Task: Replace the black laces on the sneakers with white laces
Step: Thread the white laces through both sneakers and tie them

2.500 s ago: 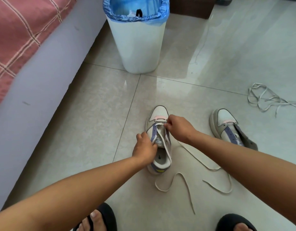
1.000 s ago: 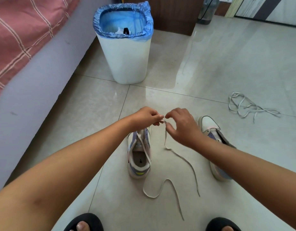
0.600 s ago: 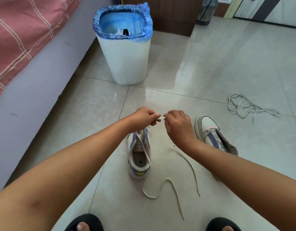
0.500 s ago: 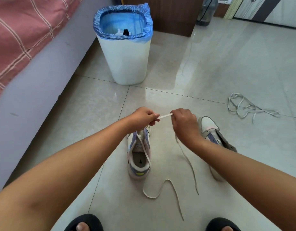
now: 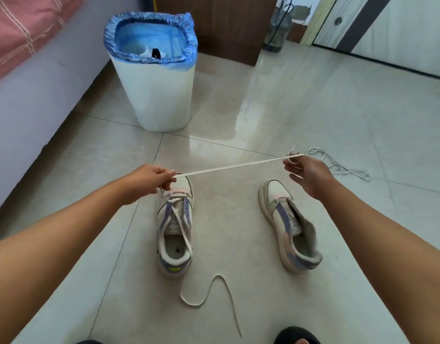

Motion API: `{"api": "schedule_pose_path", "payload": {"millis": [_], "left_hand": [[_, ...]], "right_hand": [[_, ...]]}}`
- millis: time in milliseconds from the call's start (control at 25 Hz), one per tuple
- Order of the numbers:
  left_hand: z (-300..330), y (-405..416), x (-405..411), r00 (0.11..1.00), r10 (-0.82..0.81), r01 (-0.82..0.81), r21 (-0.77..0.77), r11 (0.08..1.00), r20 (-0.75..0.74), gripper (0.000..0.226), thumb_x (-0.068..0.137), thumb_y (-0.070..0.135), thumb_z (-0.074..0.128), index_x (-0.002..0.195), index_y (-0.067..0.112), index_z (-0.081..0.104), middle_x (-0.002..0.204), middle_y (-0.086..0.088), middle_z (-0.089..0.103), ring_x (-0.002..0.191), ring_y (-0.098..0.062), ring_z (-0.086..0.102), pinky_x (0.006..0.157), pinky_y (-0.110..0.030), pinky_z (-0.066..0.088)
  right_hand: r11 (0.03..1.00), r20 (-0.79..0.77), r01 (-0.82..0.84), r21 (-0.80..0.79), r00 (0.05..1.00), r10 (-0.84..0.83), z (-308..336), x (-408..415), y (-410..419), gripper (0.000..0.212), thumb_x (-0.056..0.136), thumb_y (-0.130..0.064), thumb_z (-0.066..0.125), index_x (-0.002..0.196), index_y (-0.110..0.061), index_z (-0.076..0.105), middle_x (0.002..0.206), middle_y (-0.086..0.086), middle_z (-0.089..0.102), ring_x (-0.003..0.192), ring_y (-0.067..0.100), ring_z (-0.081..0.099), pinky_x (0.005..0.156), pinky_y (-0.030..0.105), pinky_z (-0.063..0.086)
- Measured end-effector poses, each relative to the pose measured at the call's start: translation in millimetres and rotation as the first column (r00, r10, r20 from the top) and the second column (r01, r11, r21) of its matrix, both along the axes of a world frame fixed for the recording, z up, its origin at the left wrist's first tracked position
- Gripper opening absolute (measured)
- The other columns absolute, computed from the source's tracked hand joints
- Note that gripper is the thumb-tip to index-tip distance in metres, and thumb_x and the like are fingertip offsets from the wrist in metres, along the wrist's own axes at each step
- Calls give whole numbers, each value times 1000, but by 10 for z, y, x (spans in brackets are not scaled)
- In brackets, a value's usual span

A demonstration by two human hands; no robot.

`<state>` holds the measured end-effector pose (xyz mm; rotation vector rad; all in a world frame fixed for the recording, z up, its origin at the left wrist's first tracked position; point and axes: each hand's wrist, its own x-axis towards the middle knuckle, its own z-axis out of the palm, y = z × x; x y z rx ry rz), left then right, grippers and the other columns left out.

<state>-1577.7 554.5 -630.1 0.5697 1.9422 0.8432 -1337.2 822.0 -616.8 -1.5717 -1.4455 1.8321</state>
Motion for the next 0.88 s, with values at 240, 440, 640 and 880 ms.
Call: {"api": "schedule_pose_path", "payload": {"millis": [240,440,640,880], "left_hand": [[15,-26,-87,993,89,-94,74,993,71,25,97,27,48,85,10,63,81,-8,62,81,-19,56,85,-35,45],[-7,-10,-99,990,104,-111,72,991,94,25,97,27,48,85,10,62,79,-7,62,81,-19,57,83,-35,45],[67,175,-65,979,169,-182,108,977,118,28,98,29,46,83,11,62,79,-4,62,82,-17,58,84,-36,45],[129,541,146,998,-15,11,76,997,59,26,97,32,50,82,14,61,76,1,59,72,-9,58,72,-27,44]], "right_hand": [[999,196,-8,51,981,-2,-23,223,253,19,93,-12,46,79,-18,57,80,-1,57,75,10,51,78,30,40],[980,333,-94,176,942,31,-29,348,332,7,94,-13,54,95,-12,60,72,2,47,64,10,42,63,24,43],[986,347,-37,-162,933,92,-119,370,173,16,88,-14,65,77,-5,58,60,4,50,39,6,48,36,13,43],[823,166,-129,-553,951,260,-371,-53,-682,19,94,-5,51,75,-4,54,47,5,60,37,6,57,39,14,47]]}}
